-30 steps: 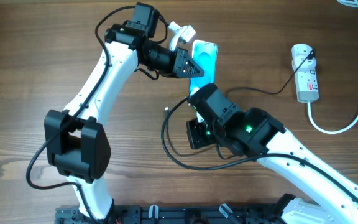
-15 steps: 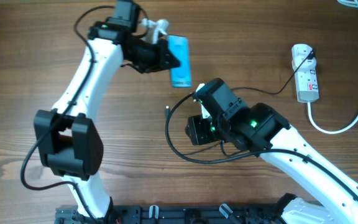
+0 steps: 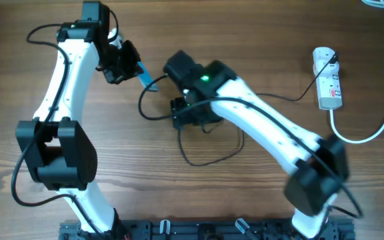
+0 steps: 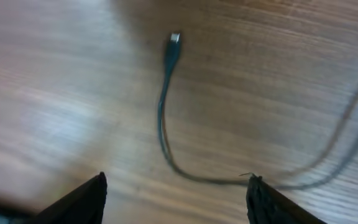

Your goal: Plug charger to phone and switch on socket

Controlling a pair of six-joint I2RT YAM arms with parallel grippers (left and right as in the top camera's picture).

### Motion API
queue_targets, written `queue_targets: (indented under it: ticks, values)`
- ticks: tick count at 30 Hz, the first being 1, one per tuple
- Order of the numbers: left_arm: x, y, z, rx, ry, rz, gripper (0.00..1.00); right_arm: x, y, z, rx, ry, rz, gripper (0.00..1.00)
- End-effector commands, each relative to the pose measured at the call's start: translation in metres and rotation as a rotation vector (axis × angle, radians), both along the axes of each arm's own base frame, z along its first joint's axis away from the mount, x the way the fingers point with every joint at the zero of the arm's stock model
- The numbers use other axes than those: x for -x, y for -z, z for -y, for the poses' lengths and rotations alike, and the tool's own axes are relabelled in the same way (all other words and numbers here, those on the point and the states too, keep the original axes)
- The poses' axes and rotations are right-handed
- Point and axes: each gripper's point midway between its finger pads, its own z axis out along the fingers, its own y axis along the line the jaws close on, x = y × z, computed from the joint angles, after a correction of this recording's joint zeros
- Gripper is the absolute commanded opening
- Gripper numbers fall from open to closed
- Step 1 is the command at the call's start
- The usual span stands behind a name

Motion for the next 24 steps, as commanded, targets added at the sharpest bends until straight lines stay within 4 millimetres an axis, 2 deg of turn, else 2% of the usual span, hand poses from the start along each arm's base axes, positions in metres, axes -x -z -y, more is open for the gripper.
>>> queue_targets:
  ticks: [1, 3, 6, 7, 12, 16, 22, 24]
  values:
    - [-0.001, -0.005, -0.046, -0.128, -0.138, 0.003, 0.04, -0.014, 0.036, -0.007, 0.082, 0.090, 0.011, 0.67]
    - [0.000, -0.004, -0.059, -0.131, -0.166, -0.002, 0.04, -0.017, 0.049, -0.016, 0.079, 0.092, 0.013, 0.60]
    - [-0.001, -0.004, -0.075, -0.131, -0.206, -0.004, 0.04, -0.022, 0.055, -0.028, 0.058, 0.097, 0.044, 0.56]
    - [0.000, -0.004, -0.086, -0.131, -0.230, -0.006, 0.04, -0.025, 0.058, -0.034, 0.059, 0.091, 0.073, 0.52]
    - [0.008, -0.003, -0.107, -0.134, -0.271, -0.038, 0.04, -0.028, 0.068, -0.040, 0.100, 0.127, 0.138, 0.50]
    - [0.014, -0.001, -0.117, -0.159, -0.288, -0.061, 0.04, -0.026, 0.075, -0.045, 0.100, 0.134, 0.139, 0.50]
    - [0.017, 0.000, -0.117, -0.162, -0.289, -0.071, 0.04, -0.025, 0.099, -0.042, 0.141, 0.156, 0.110, 0.49]
    - [0.017, 0.000, -0.117, -0.164, -0.289, -0.072, 0.04, -0.020, 0.104, -0.047, 0.117, 0.150, 0.078, 0.43]
